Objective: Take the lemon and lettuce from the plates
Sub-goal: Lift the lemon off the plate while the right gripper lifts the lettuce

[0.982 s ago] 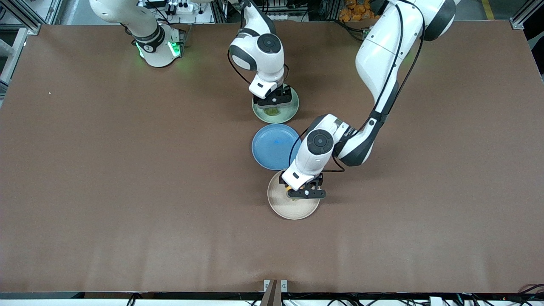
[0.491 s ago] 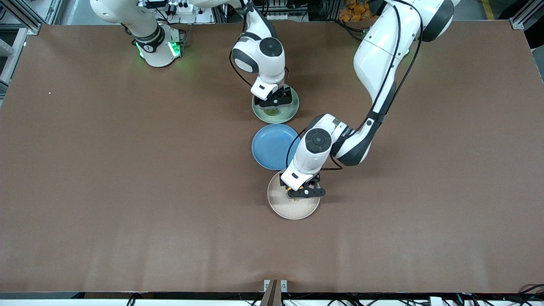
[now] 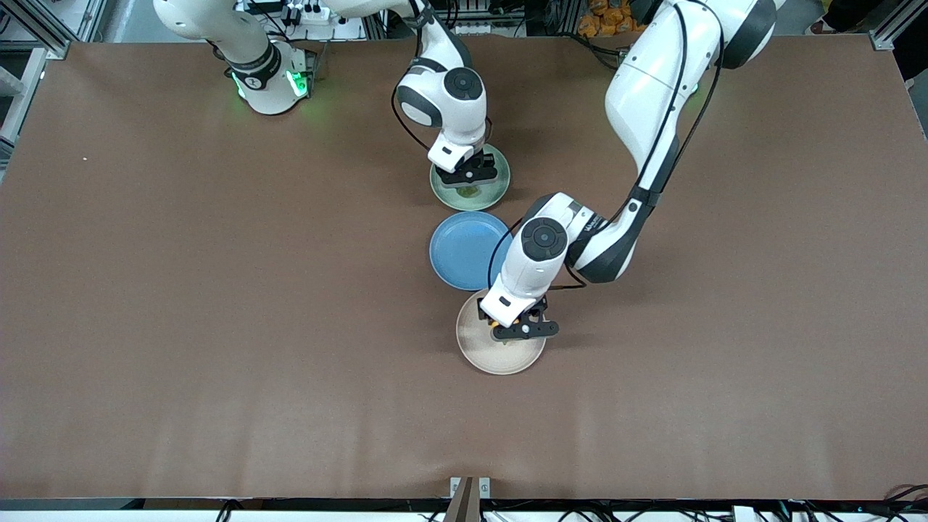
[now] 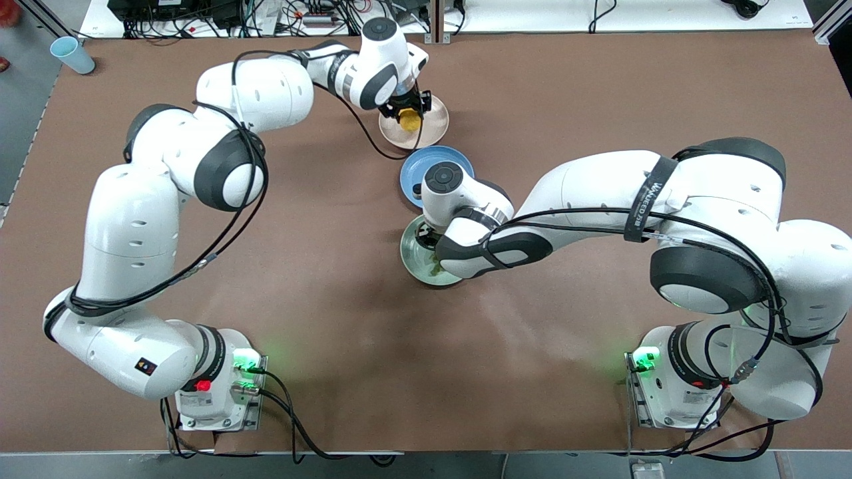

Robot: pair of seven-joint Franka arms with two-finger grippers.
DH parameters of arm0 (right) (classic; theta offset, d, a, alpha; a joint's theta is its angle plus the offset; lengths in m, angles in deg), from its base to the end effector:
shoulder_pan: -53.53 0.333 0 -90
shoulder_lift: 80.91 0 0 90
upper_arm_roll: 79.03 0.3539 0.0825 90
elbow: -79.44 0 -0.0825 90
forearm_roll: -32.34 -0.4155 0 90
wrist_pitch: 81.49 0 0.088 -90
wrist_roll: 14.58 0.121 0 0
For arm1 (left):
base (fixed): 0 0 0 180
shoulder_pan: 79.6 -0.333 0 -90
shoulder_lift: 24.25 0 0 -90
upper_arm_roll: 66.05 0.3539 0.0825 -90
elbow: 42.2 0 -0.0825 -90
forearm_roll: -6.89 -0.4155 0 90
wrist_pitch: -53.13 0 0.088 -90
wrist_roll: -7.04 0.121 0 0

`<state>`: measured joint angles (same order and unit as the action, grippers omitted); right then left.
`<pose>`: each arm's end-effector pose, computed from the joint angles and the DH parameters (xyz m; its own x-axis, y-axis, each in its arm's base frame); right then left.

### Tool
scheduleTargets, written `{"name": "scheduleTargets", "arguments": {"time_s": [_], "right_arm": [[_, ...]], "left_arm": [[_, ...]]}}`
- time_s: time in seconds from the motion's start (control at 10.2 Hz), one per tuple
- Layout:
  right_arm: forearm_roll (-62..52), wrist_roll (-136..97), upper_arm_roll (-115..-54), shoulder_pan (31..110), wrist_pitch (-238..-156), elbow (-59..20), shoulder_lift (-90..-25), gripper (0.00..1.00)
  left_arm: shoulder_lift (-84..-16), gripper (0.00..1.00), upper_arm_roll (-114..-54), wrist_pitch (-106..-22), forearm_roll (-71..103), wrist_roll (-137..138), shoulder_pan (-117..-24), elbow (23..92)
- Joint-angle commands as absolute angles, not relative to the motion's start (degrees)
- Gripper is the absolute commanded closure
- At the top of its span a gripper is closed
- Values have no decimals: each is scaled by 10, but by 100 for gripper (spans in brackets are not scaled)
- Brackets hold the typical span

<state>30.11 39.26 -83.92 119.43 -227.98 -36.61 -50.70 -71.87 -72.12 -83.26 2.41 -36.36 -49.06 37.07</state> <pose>0.3086 0.5579 0.1781 0.9943 0.1043 0.0210 0.1042 -0.9945 0.0072 0.6592 -0.4638 0.2249 0.9871 0.1138 0.1129 0.0992 -0.9868 0.1280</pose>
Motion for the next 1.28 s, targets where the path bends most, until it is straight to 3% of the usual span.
{"name": "scheduleTargets", "arguments": {"time_s": [0.0, 0.29, 0.69, 1.18], "right_arm": [[294, 419, -844, 1201, -2244, -352, -511, 98], [294, 415, -845, 1195, -2118, -290, -514, 100], [293, 415, -847, 1182, -2117, -290, -535, 100], [293, 413, -847, 1167, -2117, -290, -539, 100]], "left_arm": [[-644, 100, -719, -797, 11, -402, -505, 424], [-550, 100, -720, -805, 8, -388, -535, 550], [-415, 100, -723, -931, 8, -298, -607, 776], [-394, 100, -722, -932, 8, -157, -709, 833]]}}
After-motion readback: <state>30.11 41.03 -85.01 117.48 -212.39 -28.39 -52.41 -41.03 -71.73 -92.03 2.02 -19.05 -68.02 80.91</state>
